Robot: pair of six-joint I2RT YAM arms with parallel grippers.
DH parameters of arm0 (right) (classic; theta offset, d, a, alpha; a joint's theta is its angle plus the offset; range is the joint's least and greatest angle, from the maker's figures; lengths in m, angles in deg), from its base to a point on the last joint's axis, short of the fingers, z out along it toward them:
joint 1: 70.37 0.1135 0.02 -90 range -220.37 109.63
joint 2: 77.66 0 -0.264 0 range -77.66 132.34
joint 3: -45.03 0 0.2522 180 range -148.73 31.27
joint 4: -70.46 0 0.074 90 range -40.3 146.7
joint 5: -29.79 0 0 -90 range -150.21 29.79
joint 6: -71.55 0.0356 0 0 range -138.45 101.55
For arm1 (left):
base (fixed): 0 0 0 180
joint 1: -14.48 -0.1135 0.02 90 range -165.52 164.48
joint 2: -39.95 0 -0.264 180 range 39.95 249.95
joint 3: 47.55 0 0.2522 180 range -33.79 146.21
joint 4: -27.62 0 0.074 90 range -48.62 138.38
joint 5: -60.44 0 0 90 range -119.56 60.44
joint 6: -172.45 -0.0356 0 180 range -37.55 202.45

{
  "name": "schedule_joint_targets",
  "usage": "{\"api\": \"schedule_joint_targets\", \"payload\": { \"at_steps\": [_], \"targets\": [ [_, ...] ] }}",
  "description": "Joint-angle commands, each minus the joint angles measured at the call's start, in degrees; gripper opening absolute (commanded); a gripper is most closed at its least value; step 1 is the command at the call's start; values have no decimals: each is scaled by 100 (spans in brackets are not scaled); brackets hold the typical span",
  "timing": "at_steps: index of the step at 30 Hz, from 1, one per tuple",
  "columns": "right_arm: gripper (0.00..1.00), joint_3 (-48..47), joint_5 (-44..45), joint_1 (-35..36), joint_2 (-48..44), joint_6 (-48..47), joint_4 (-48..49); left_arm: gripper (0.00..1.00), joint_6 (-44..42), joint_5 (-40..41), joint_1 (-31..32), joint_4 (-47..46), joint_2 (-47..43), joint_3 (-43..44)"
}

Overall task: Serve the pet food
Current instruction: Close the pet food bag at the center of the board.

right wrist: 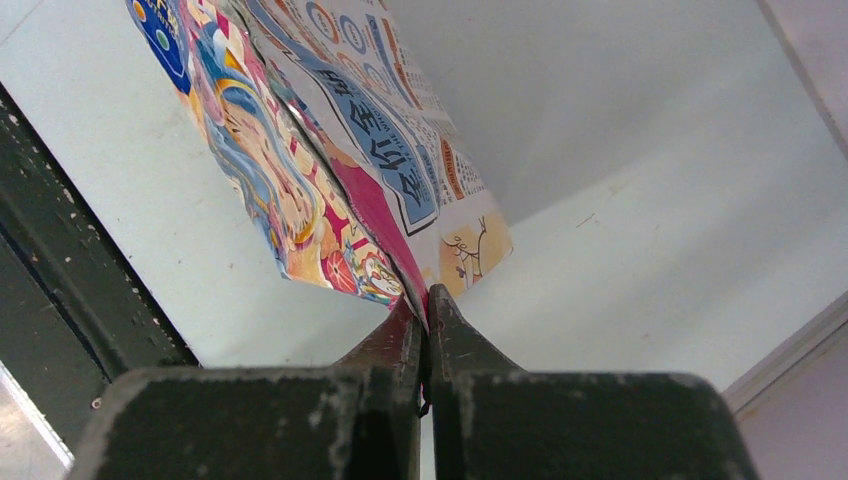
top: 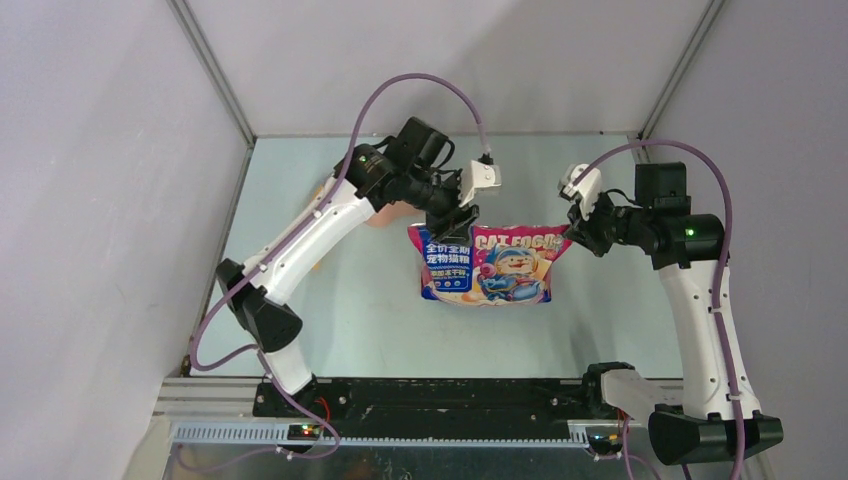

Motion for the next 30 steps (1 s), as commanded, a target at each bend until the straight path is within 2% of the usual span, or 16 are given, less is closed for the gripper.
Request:
{"api": "schedule_joint_targets", "payload": {
  "at_steps": [1,2,3,5,12,14,15,17,19,21,23,24,26,30],
  "targets": [
    [0,-135,-590,-19,-127,329,843,46,528,815,156,-637,80,134],
    [0,-135,-609,-19,-132,338,845,38,544,850,169,-619,135,254],
    [0,-134,-641,-15,-137,356,847,19,580,938,208,-546,253,330],
    [0,-133,-665,-19,-156,381,878,2,586,998,247,-387,436,548],
    [0,-140,-716,-19,-199,441,923,0,653,952,276,-585,363,518],
    [0,-136,-738,-19,-191,451,920,22,715,920,303,-508,447,694],
    [0,-133,-741,-19,-187,461,919,41,766,920,327,-515,463,721],
    [0,-133,-742,-19,-186,492,922,55,788,905,391,-562,490,738],
    [0,-129,-738,-19,-182,535,949,58,770,884,466,-591,502,754],
    [0,-100,-727,-19,-196,582,1017,51,758,813,532,-592,529,788],
    [0,-77,-688,-19,-215,617,1058,28,730,730,554,-478,621,908],
    [0,-75,-634,-19,-211,641,1068,8,719,697,559,-383,680,1008],
    [0,-75,-510,-15,-210,679,1093,1,611,615,560,-224,722,1074],
    [0,-30,-194,-21,-212,822,1265,0,535,449,426,-211,460,942]
  ]
}}
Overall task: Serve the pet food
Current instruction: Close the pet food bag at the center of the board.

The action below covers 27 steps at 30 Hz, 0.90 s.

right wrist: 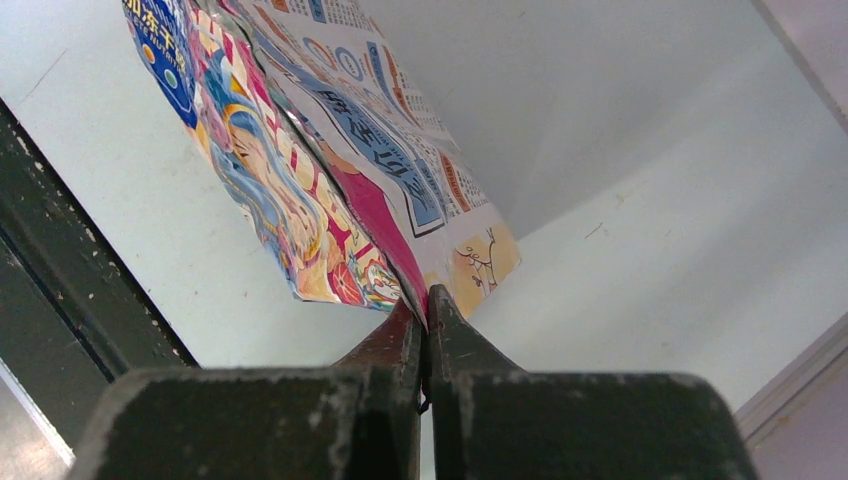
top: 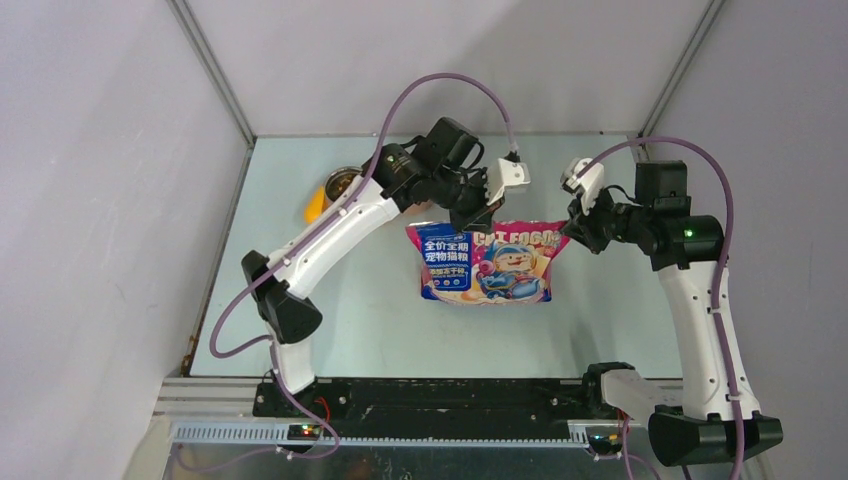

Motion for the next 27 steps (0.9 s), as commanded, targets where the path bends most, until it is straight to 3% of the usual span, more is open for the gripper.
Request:
{"api": "schedule_joint_targets", "payload": {
  "at_steps": [1,4,5,6,8,11,16,19,26,27],
  "targets": [
    [0,-88,-16,-3,-188,355,1057,0,-121,-349,-165,-12,-354,107],
    [0,-61,193,-29,-130,499,1224,1,-226,-427,-447,107,-540,137],
    [0,-58,211,-35,-113,549,1282,7,-251,-414,-492,181,-587,148],
    [0,-58,208,-33,-94,570,1303,28,-305,-412,-568,318,-615,122],
    [0,-49,165,-40,-80,608,1321,49,-433,-409,-641,454,-736,-121],
    [0,-55,100,-41,-77,637,1337,57,-564,-254,-676,349,-1040,-891],
    [0,-58,29,-41,-83,650,1351,41,-724,-25,-697,442,-1087,-1245],
    [0,-56,-28,-41,-110,613,1321,4,-767,7,-721,513,-1058,-1216],
    [0,-54,32,-49,-112,559,1289,0,-981,-544,-1015,1040,-1022,-608],
    [0,-53,45,-54,-102,558,1285,4,-1078,-613,-1101,1162,-991,-507]
  ]
}}
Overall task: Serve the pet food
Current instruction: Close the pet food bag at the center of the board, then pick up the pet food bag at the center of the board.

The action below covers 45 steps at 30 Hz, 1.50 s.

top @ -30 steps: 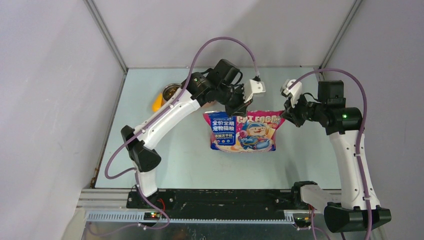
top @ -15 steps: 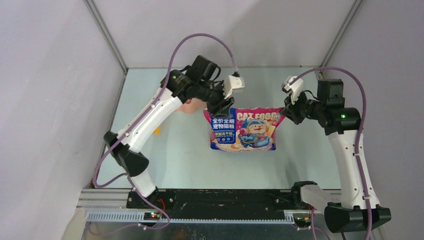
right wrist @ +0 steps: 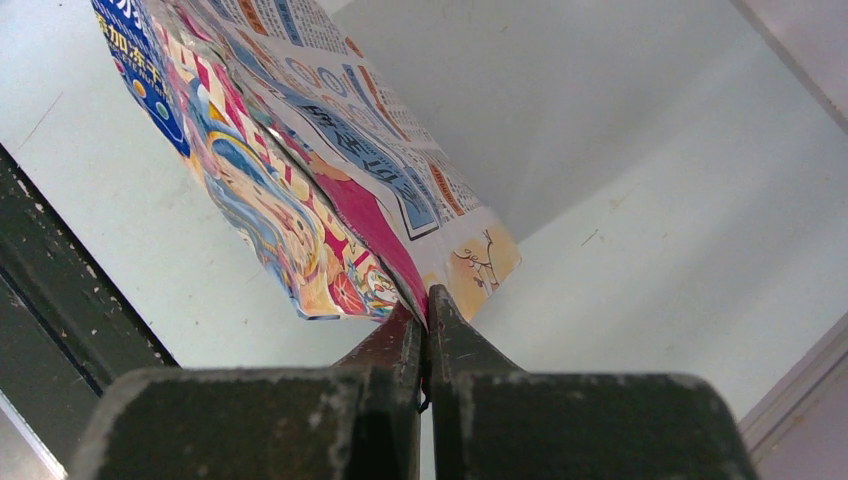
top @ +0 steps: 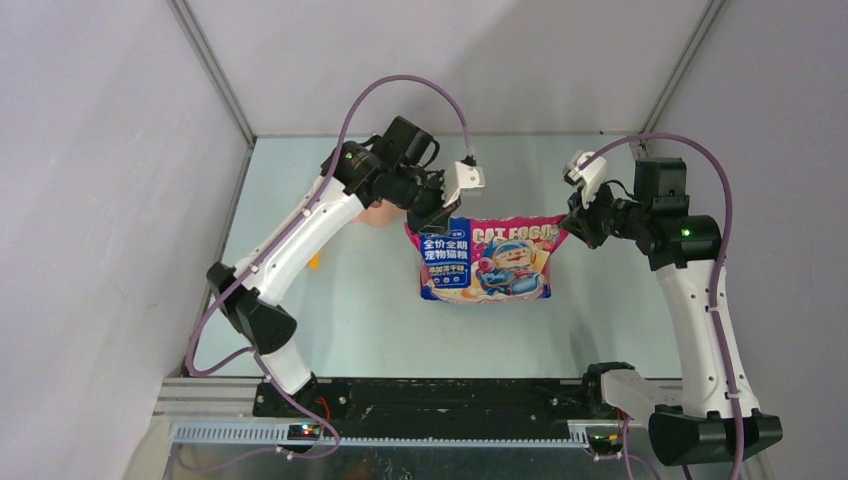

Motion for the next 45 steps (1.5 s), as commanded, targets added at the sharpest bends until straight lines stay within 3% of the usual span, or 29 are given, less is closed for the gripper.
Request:
{"api": "schedule_joint_targets", "payload": {
  "at_steps": [1,2,3,5,7,10,12,13,15,23,30,39,45],
  "targets": [
    [0,-172,-87,-59,-95,41,847,13,-319,-534,-329,834,14,814],
    [0,-170,-78,-64,-89,41,843,39,-374,-542,-391,918,40,865],
    [0,-167,-69,-78,-83,45,847,54,-447,-544,-419,1029,50,885],
    [0,-168,-66,-97,-87,56,858,61,-536,-491,-492,1056,-8,704],
    [0,-173,-84,-108,-87,54,869,62,-630,-423,-493,1057,-69,473],
    [0,-168,-100,-117,-87,64,880,58,-792,-420,-493,1210,-6,278],
    [0,-170,-101,-118,-95,67,880,42,-871,-392,-496,1337,76,226],
    [0,-174,-107,-122,-102,63,882,20,-890,-370,-497,1390,102,214],
    [0,-171,-112,-126,-112,62,889,2,-877,-278,-511,1399,135,207],
    [0,-174,46,-184,-129,109,1055,0,-462,-181,-753,282,-367,74],
    [0,-499,59,-651,218,406,1384,0,-423,-474,-991,491,328,1348],
    [0,-442,357,-868,108,814,2143,0,57,-782,-992,-436,498,1282],
    [0,-383,499,-1080,152,988,2351,0,203,-856,-968,-448,939,1881]
  ]
}}
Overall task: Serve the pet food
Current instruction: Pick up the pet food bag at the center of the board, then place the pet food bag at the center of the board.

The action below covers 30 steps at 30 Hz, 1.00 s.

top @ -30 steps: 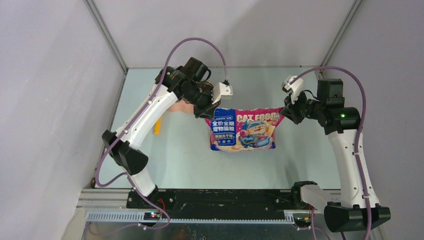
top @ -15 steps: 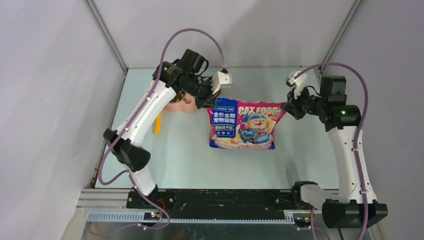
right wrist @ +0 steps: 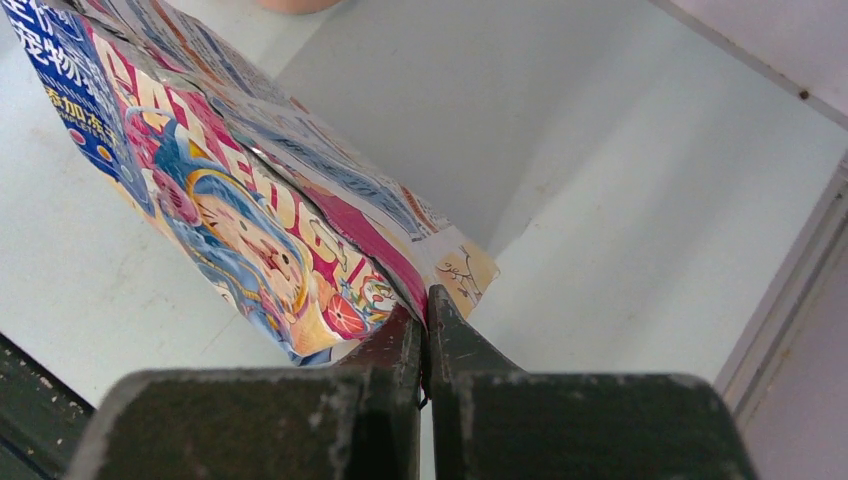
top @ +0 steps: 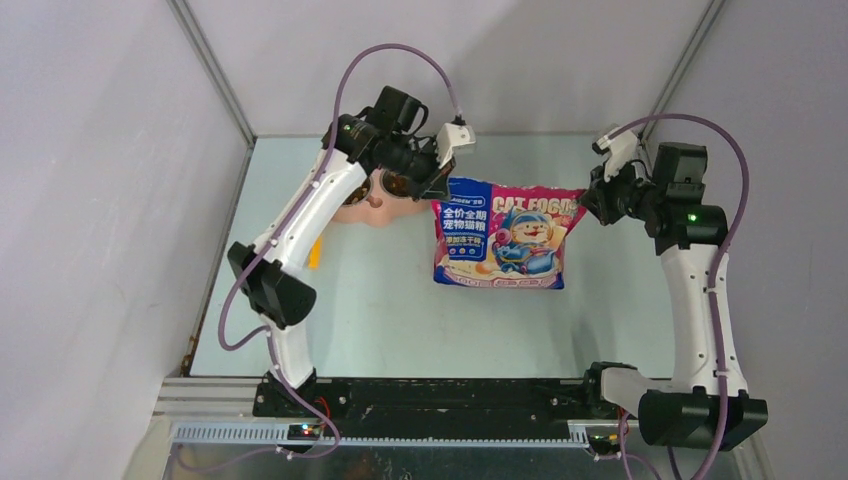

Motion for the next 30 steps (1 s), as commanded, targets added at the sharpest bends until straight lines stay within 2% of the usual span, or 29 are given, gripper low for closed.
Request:
{"api": "schedule_joint_targets", "payload": {
  "at_steps": [1,7,8,9,10,11,12,13,14,15,16,17,18,19,20,22,27,30],
  "targets": [
    [0,-303,395,-382,-225,214,1452,0,257,-261,-139,-460,80,719],
    [0,-136,245,-524,-191,76,1354,0,317,-264,-121,-565,66,525],
    [0,-134,194,-530,-165,54,1312,5,329,-218,-120,-563,52,484],
    [7,-137,135,-534,-129,11,1237,10,335,-197,-120,-559,30,479],
    [13,-134,106,-535,-116,-5,1163,22,342,-162,-124,-547,16,464],
    [25,-131,61,-535,-97,-41,1137,27,342,-151,-127,-531,-25,456],
    [31,-135,47,-535,-96,-63,1096,36,342,-114,-128,-529,-60,410],
    [43,-131,30,-531,-105,-69,1082,43,344,-97,-129,-527,-139,385],
    [50,-130,23,-533,-113,-75,1071,55,347,-51,-133,-535,-235,337],
    [61,-137,29,-535,-147,-79,1070,60,343,-21,-135,-548,-288,300],
    [66,-133,36,-535,-169,-75,1073,76,347,10,-159,-555,-418,219],
    [77,-135,67,-535,-214,-61,1079,86,363,35,-175,-581,-485,175],
    [86,-132,86,-535,-260,-35,1102,89,370,66,-215,-606,-640,63],
    [92,-131,139,-535,-287,-19,1111,97,390,76,-280,-649,-719,-4],
    [98,-130,165,-535,-347,-10,1123,98,410,107,-319,-671,-919,-155],
    [99,-130,275,-535,-435,54,1152,100,482,101,-492,-780,-1257,-441],
    [100,-132,760,-535,-674,322,1227,100,898,153,-1224,-1289,-2227,-1480],
    [100,-137,1036,-540,-900,433,1183,100,1119,384,-1637,-1804,-3099,-2223]
  ]
}}
